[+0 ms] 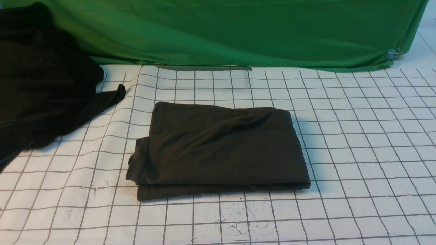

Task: Fold a long-sleeved shirt over a white checkered tablecloth.

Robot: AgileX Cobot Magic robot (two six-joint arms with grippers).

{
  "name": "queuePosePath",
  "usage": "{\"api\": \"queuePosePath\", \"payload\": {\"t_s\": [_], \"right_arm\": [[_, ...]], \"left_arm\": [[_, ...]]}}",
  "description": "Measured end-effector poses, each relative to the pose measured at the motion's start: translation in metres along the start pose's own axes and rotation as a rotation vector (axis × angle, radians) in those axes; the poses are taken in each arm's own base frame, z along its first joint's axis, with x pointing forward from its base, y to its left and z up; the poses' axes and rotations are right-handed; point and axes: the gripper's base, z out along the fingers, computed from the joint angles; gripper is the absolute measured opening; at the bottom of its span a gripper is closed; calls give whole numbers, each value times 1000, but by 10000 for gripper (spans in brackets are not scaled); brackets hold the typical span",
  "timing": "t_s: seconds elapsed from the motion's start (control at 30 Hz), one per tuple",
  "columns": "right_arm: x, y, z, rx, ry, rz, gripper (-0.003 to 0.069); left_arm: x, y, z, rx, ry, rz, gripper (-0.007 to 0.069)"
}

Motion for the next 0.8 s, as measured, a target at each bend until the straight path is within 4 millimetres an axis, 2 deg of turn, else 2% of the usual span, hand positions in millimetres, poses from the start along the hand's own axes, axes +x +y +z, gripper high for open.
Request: {"api": "queuePosePath", "payload": {"t_s": [0.3, 0.43, 0.53, 0.6, 0.63, 0.67, 0.7, 0.8], "right_arm": [[0, 0, 0, 0, 0, 0, 111], [0, 0, 0, 0, 0, 0, 120], [0, 0, 0, 0, 0, 0, 125], [0, 0, 0, 0, 0, 0, 130], [0, 0, 0, 0, 0, 0, 130], [0, 0, 0, 0, 0, 0, 136], [0, 0, 0, 0, 0, 0, 136], [0, 0, 0, 0, 0, 0, 148]], "left_arm": [[0, 7, 0, -72, -23, 166, 1], [13, 12, -4, -106, -78, 204, 1], [44, 21, -10, -178, -149, 216, 1], [75, 30, -12, -244, -178, 212, 1], [75, 31, -12, -250, -179, 210, 1], [103, 39, -11, -309, -176, 189, 3], [106, 39, -11, -314, -175, 183, 3], [141, 50, -7, -382, -130, 142, 3]]}}
